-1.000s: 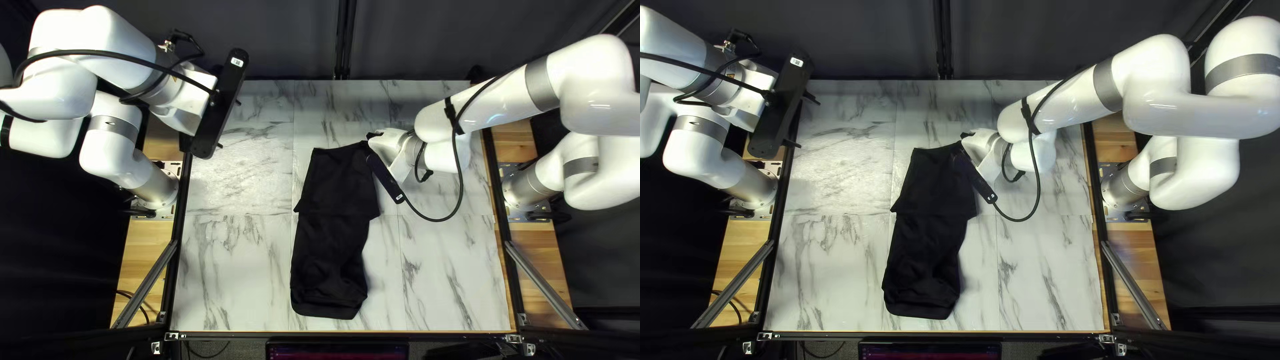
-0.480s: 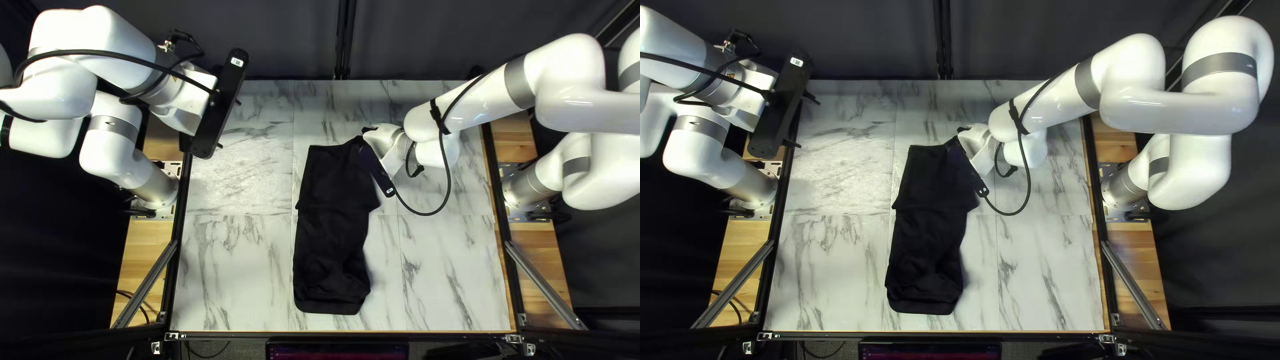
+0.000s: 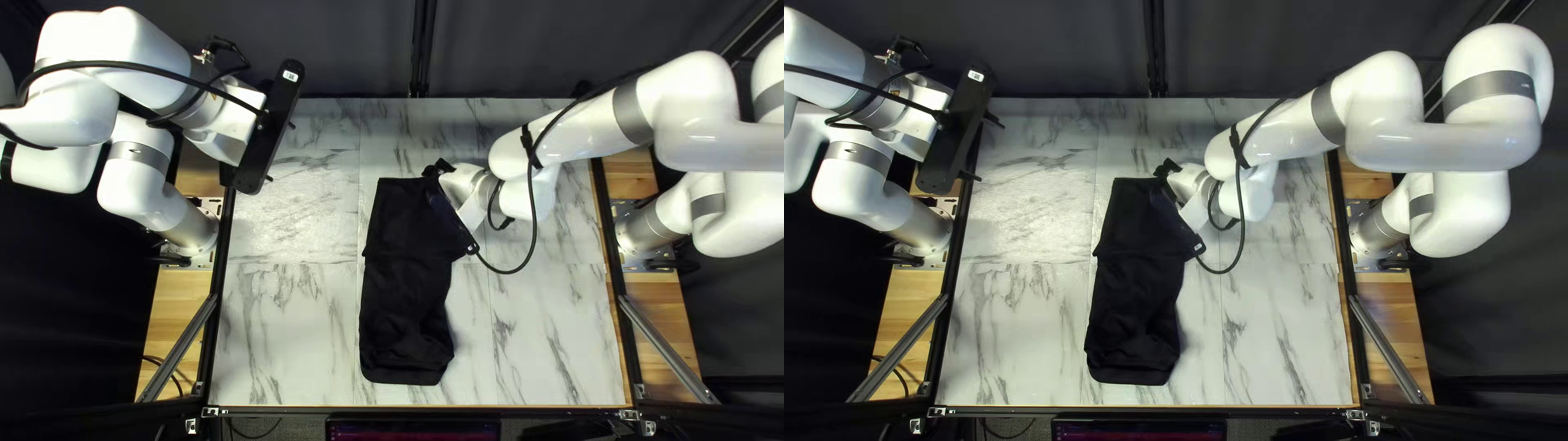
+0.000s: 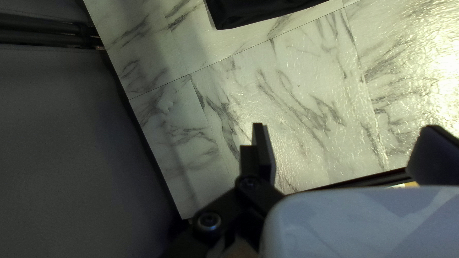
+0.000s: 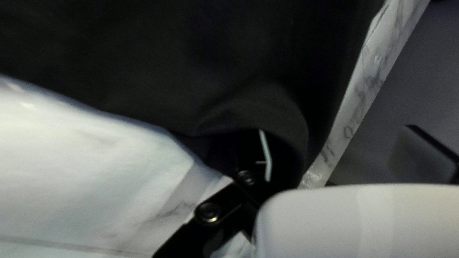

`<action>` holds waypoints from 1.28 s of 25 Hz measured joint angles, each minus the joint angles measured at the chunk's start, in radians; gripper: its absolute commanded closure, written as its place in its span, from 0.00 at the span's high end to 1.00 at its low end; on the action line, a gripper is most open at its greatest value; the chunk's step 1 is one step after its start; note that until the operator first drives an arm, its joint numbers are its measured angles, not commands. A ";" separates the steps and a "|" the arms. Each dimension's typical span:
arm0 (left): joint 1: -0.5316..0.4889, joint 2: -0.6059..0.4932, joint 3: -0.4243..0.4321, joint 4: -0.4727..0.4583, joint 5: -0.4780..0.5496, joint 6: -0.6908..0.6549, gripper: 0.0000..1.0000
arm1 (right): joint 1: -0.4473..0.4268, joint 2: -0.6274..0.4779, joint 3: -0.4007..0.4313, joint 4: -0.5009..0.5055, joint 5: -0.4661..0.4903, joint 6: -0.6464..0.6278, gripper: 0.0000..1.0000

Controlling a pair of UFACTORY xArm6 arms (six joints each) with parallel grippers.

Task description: Fold t-shirt

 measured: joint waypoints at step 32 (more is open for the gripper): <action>0.000 0.000 0.000 0.000 0.000 0.000 1.00 | 0.417 0.171 -0.273 0.644 0.395 -0.005 1.00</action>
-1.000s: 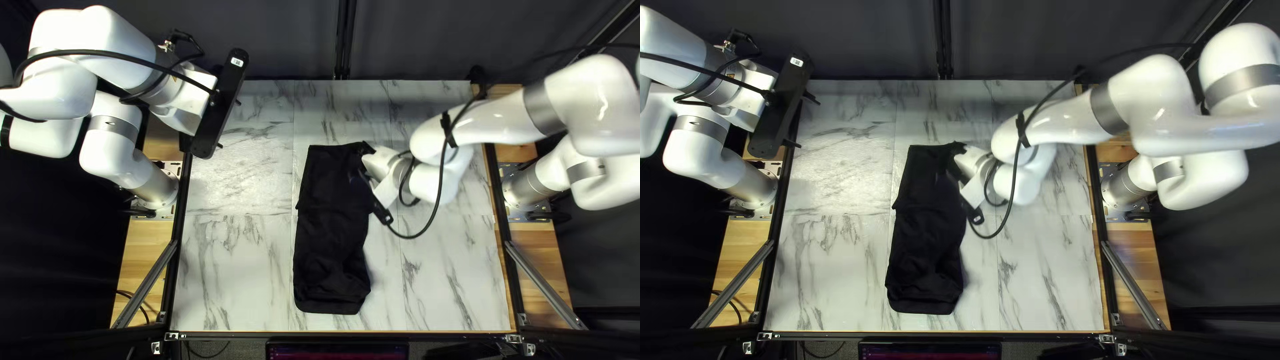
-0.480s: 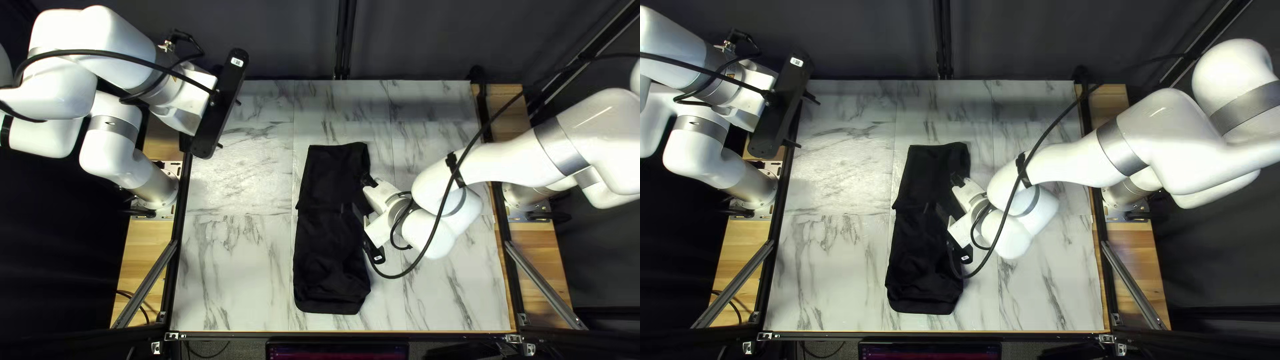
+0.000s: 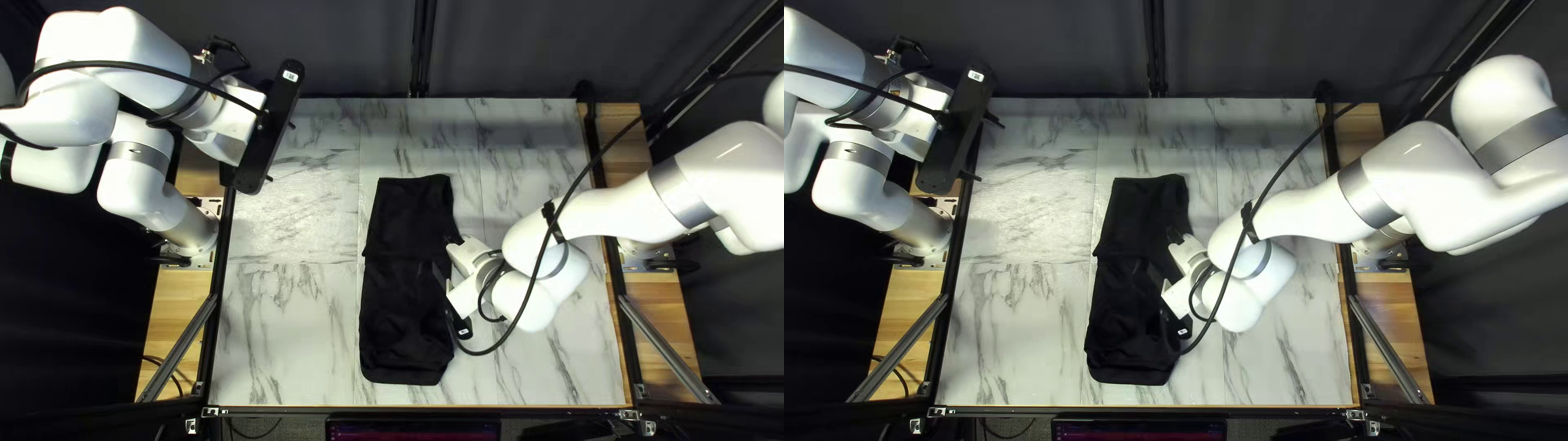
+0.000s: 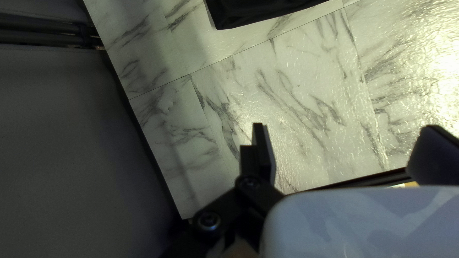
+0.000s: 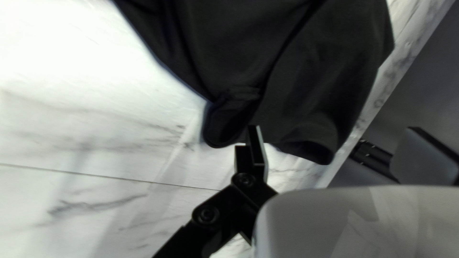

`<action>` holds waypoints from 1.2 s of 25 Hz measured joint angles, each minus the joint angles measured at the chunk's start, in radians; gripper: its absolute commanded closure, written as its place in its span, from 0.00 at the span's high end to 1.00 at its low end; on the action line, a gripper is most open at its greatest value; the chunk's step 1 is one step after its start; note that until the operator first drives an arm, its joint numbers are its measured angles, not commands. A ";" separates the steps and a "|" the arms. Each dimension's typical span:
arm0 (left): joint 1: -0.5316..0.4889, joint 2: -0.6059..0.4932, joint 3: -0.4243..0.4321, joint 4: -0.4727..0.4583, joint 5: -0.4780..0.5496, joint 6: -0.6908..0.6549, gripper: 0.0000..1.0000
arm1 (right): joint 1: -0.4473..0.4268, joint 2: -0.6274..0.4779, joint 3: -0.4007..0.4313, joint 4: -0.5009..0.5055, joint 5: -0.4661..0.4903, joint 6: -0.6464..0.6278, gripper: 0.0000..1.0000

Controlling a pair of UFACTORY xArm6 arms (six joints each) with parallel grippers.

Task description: Fold t-shirt

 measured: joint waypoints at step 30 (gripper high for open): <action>0.000 0.000 0.000 0.000 0.000 0.000 1.00 | 0.030 0.010 0.020 0.004 0.069 0.280 0.00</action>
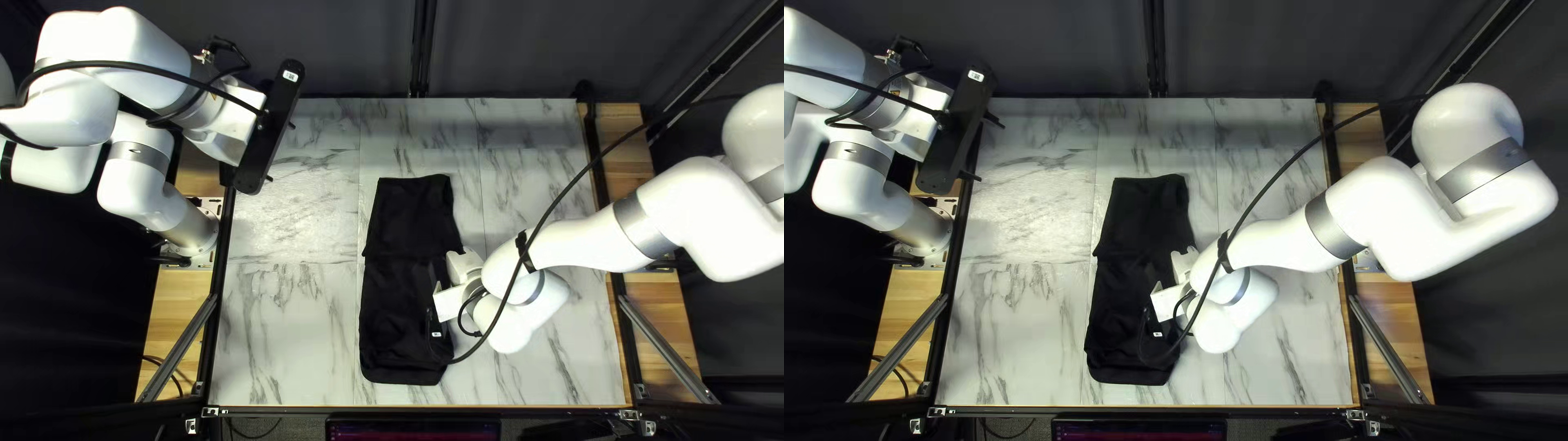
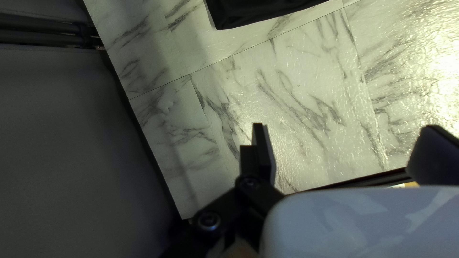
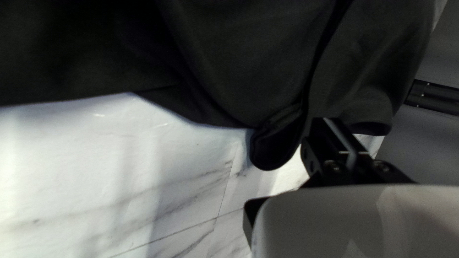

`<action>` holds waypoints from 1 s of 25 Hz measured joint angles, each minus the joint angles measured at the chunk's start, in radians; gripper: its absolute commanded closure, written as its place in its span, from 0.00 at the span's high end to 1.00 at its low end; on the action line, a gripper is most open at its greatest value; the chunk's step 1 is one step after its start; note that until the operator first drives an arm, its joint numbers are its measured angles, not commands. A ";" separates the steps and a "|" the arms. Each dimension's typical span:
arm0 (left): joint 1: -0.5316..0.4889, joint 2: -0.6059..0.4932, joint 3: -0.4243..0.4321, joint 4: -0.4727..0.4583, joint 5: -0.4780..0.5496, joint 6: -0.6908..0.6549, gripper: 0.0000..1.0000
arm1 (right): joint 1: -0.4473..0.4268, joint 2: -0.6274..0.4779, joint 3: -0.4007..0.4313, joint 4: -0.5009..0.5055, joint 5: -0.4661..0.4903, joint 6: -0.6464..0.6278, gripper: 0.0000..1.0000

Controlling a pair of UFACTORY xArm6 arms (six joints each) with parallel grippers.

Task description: Fold t-shirt

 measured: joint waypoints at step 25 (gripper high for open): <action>0.000 0.000 0.000 0.000 0.000 0.000 1.00 | -0.043 -0.039 0.101 -0.102 -0.190 0.203 0.79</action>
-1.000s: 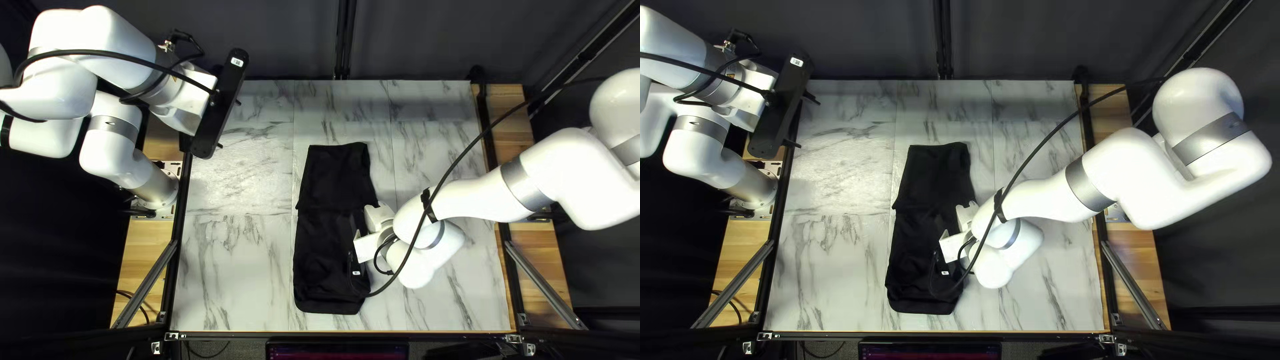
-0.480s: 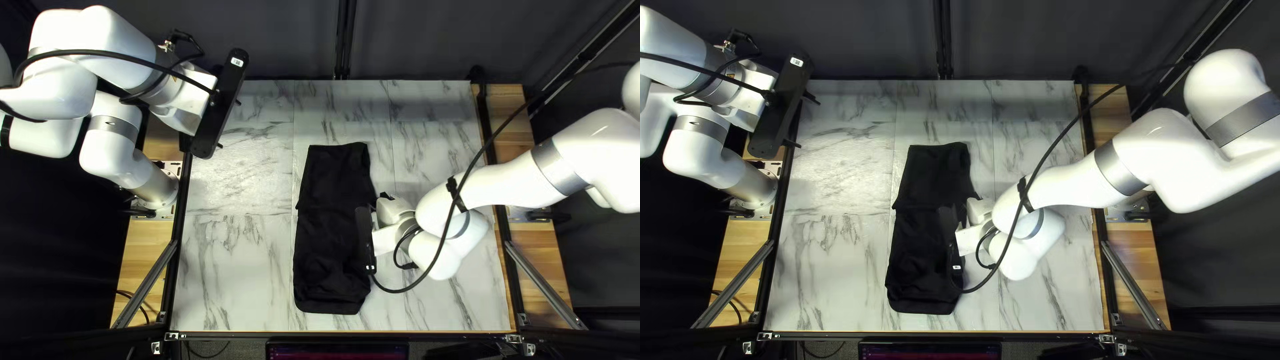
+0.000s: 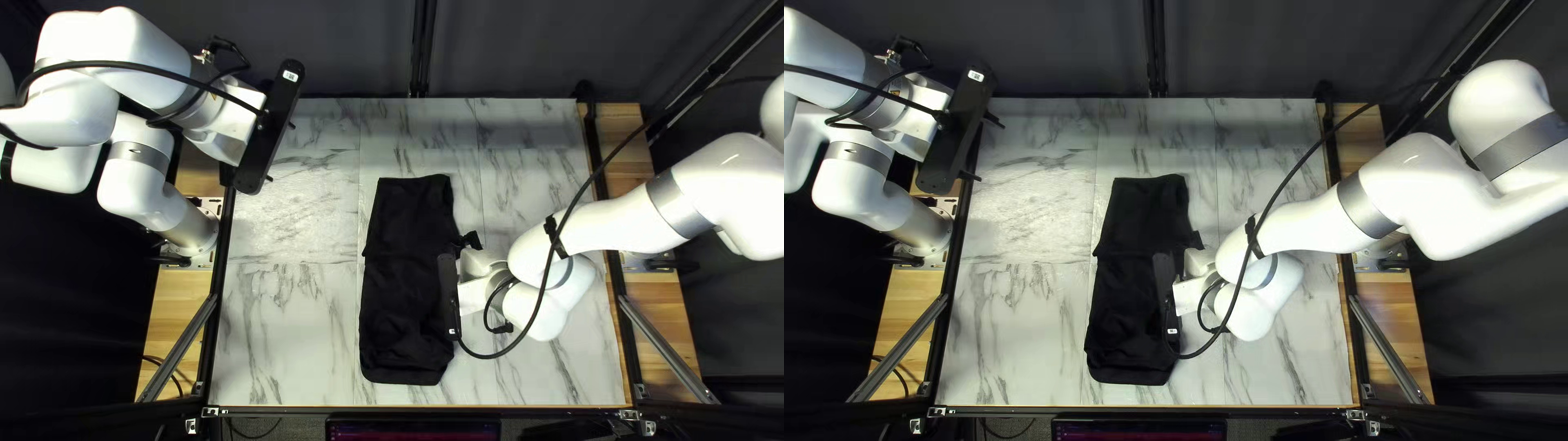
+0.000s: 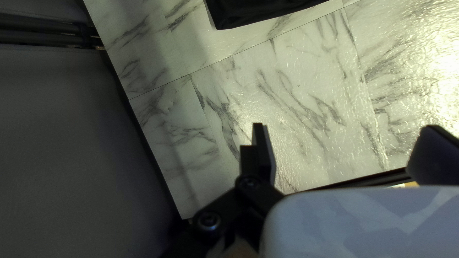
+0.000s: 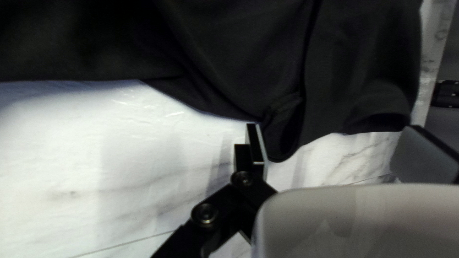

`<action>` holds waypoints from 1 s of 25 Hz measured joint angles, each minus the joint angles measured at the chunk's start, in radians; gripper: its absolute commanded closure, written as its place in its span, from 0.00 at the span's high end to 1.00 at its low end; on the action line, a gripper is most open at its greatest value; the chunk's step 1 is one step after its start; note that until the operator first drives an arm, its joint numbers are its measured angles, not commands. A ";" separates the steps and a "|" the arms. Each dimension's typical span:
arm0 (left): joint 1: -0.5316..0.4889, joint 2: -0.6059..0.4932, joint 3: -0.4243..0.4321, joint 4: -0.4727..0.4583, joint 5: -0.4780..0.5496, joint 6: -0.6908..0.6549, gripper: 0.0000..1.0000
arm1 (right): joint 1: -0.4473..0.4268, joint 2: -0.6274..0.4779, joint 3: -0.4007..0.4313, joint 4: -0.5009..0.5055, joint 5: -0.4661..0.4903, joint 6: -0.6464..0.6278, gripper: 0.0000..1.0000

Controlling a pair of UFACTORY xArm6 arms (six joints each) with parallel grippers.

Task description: Fold t-shirt

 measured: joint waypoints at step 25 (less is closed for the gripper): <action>0.000 0.000 0.000 0.000 0.000 0.000 1.00 | 0.002 0.042 -0.016 -0.008 0.010 0.059 0.00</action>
